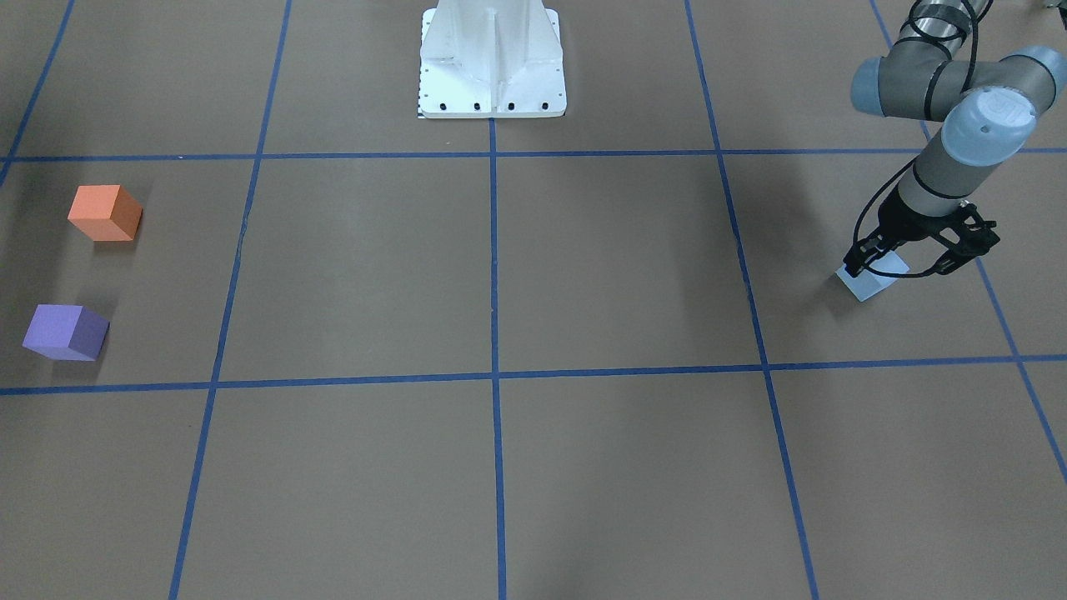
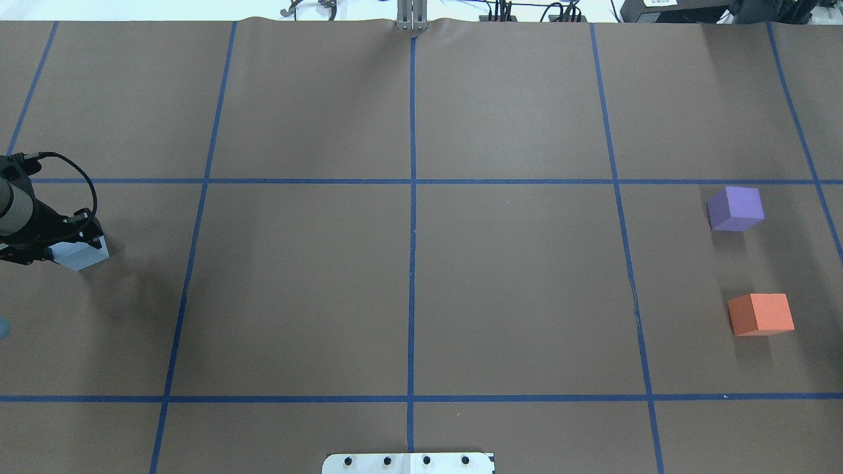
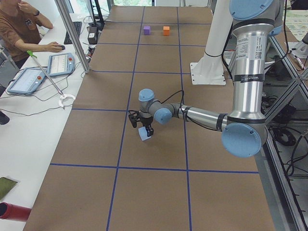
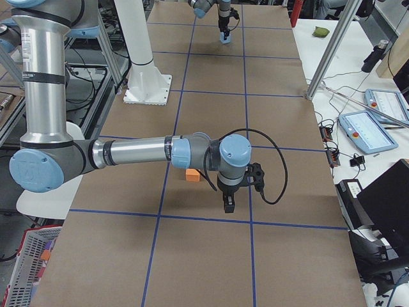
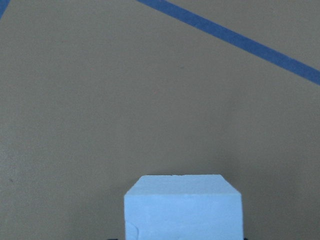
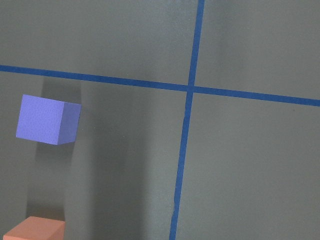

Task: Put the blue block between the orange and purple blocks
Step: 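Carry the light blue cube with the left gripper to the table center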

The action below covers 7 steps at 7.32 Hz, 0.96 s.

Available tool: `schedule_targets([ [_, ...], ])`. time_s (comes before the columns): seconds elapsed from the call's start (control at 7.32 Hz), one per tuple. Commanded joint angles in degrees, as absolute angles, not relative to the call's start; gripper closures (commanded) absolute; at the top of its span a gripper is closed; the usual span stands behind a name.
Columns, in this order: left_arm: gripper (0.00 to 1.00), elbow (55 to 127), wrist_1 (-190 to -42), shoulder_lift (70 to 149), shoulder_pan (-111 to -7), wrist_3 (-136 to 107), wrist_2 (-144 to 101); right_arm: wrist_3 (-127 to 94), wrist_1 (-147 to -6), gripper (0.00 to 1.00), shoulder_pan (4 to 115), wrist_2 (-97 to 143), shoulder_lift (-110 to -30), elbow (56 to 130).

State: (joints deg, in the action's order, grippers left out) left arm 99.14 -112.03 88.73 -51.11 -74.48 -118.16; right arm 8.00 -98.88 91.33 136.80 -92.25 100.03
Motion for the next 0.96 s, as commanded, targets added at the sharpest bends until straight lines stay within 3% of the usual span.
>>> schedule_targets([
  [0.0,1.0,108.0,-101.3,89.5,-51.6,-74.2,-120.3,8.0,-98.8,0.0,91.3,137.1,-92.5,100.1],
  [0.41,1.0,109.7,-95.5,100.9,-47.7,-73.5,-119.9,7.9,-98.8,0.0,91.3,136.6,-92.4,100.0],
  [0.68,1.0,105.0,-84.5,120.0,-40.7,-72.3,-113.3,7.6,-98.9,0.0,91.3,136.6,-92.1,99.4],
  [0.82,1.0,99.1,-81.3,129.5,-37.7,-69.8,-109.9,6.9,-98.8,0.0,91.3,136.6,-92.1,99.4],
])
